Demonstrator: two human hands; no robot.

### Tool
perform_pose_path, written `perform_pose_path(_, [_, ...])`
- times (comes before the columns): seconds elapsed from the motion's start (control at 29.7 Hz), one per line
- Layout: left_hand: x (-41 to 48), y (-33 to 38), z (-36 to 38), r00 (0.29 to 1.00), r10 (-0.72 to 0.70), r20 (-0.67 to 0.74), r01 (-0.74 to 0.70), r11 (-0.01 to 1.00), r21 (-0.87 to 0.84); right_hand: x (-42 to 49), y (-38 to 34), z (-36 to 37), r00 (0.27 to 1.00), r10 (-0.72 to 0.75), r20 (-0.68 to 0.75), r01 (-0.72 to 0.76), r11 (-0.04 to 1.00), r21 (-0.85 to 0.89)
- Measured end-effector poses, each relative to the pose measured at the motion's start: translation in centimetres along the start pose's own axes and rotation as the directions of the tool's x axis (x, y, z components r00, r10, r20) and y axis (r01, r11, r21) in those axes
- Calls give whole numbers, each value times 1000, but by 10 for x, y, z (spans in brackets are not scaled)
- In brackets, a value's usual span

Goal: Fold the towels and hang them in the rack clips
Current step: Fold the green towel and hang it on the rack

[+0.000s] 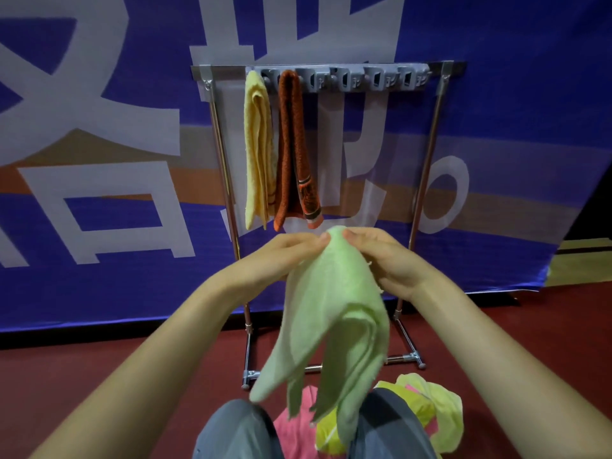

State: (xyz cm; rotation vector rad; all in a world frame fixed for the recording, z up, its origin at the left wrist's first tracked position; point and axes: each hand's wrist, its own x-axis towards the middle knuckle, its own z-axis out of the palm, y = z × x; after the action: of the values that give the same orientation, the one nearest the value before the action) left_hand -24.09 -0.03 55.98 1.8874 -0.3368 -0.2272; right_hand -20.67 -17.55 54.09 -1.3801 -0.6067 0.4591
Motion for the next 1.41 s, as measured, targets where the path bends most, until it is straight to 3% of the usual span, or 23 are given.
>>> perform_pose_path(0.13, [9,9,-4,996,87,-13,-88,991,-104,7,-8,-7,999,21,-45,-22,1000,-7])
perform_pose_path(0.3, [30,17,-3,987,163,-5,-161,966,-204,1,-1,-24,983,176,-43,-179,981,-74])
perform_pose_path(0.54, [69,21,-12,994,109,-24,-111,946,-304,15,-22,-50,988,77,-134,-69,996,65])
perform_pose_path(0.88, [141,37,-41,986,154,61,-143,977,-156,71,-58,-89,972,36,-232,-23,998,60])
perform_pose_path(0.98, [184,47,-51,986,158,-46,-164,946,-281,101,-72,-110,963,11,-268,7,998,66])
perform_pose_path(1.14, [235,56,-48,986,21,-163,-115,797,-593,141,-79,-127,953,-36,-300,68,993,97])
perform_pose_path(1.21, [258,60,-57,977,43,-209,-168,759,-629,169,-82,-139,936,-82,-343,122,988,96])
perform_pose_path(1.41, [322,93,-94,891,85,-446,-321,813,-486,249,-110,-167,879,-164,-448,183,983,0])
